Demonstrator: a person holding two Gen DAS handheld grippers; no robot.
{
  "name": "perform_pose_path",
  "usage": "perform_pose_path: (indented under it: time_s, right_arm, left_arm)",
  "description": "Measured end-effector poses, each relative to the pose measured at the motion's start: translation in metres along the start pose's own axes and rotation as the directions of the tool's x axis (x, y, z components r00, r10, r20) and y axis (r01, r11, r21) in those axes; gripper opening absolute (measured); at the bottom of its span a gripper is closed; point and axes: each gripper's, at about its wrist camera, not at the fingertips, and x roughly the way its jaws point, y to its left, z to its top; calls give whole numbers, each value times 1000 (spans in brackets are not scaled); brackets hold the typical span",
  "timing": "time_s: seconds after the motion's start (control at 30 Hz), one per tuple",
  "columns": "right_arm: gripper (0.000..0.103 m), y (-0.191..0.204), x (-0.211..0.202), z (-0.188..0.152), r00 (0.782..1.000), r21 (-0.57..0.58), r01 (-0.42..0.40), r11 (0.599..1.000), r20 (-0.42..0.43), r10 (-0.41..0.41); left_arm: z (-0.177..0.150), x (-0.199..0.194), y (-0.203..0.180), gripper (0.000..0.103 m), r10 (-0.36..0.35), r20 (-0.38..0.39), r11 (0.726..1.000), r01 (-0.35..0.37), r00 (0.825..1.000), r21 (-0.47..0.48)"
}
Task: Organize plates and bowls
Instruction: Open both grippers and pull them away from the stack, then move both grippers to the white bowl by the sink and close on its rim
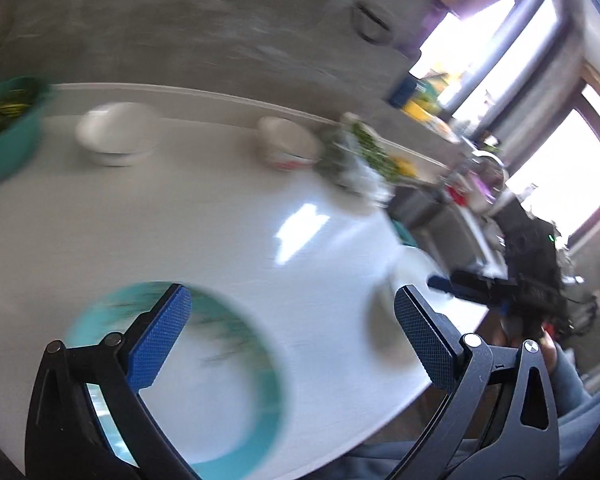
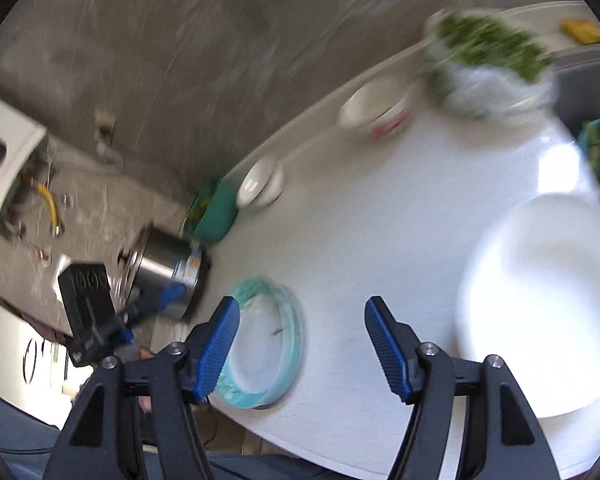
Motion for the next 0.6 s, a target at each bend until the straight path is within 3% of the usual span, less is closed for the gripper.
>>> perform_pose_path:
  time_s: [0.1,0.17,0.37,0.6]
  right_arm:
    - [70,-53,-51,18,999,51,27,998,20,-28]
    - [70,-86,-74,25,998,68,58,996,7,-59]
    - [68,-171,-88,31,992,150,72,986,-109,-56]
    - [58,-206,-56,27,972,182,25,983,-234,19]
  left_arm:
    - [1,60,-50,103,-51,-89,999,51,995,-8]
    - [-5,103,-80,103,-40,-159,999,41,987,3]
    - [-28,208,-124,100,13,-309,1000,-19,951,-17]
    - [-38,271,-127,68,64,-399,993,-98,914,-65]
